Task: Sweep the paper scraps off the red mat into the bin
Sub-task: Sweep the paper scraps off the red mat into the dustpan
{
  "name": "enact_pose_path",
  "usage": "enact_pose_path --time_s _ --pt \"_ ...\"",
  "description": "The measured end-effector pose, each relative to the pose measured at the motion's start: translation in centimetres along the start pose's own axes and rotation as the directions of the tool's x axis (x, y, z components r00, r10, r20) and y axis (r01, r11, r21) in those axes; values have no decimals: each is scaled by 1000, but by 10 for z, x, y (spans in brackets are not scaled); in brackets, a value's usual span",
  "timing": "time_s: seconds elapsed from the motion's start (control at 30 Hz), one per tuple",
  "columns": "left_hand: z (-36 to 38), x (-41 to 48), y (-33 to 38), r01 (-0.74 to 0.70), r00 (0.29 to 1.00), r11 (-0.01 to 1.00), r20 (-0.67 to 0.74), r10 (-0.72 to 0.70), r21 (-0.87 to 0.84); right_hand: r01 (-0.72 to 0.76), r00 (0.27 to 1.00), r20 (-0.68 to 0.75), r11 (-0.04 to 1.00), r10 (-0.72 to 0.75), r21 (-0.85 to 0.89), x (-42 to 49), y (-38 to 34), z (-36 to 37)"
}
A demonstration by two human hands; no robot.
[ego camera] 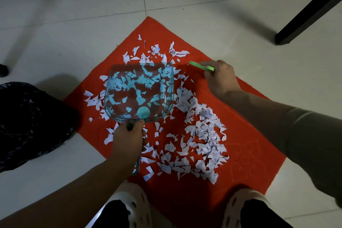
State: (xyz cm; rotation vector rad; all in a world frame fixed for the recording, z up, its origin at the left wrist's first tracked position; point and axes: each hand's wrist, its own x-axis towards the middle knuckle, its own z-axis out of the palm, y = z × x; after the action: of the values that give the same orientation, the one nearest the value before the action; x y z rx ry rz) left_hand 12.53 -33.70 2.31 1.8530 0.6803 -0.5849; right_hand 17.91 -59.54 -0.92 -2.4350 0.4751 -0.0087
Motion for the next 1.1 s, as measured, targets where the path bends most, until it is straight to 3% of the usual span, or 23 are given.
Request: enact_pose_path --time_s 0.2,0.3,0.4,0.5,0.63,0.77,0.93,1.1 --pt "-1 0 1 14 1000 1000 6 -14 -2 17 992 122 999 -12 -41 8 -5 14" --pt "-1 -1 2 -2 1000 1000 -2 2 20 104 979 182 993 -93 -53 -6 -10 14" --pt "-2 -1 1 -1 1000 1000 -5 1 6 161 982 100 987 -161 3 -20 -9 9" --pt "-2 -2 1 12 1000 1000 -1 -12 -16 136 990 31 991 -136 -11 -17 -3 5" --pt "-2 -4 2 5 1000 1000 11 -5 -7 42 994 103 998 -37 -48 -8 5 8" --pt "-1 -2 2 6 1000 1000 -1 -6 5 111 977 188 993 -104 -28 -25 -2 12" --pt "0 -2 2 13 1000 1000 -4 -13 -1 182 980 73 983 -184 31 -38 -3 8" --pt "-1 -3 1 11 1000 1000 3 -11 -3 70 997 45 993 -66 -93 -27 13 8"
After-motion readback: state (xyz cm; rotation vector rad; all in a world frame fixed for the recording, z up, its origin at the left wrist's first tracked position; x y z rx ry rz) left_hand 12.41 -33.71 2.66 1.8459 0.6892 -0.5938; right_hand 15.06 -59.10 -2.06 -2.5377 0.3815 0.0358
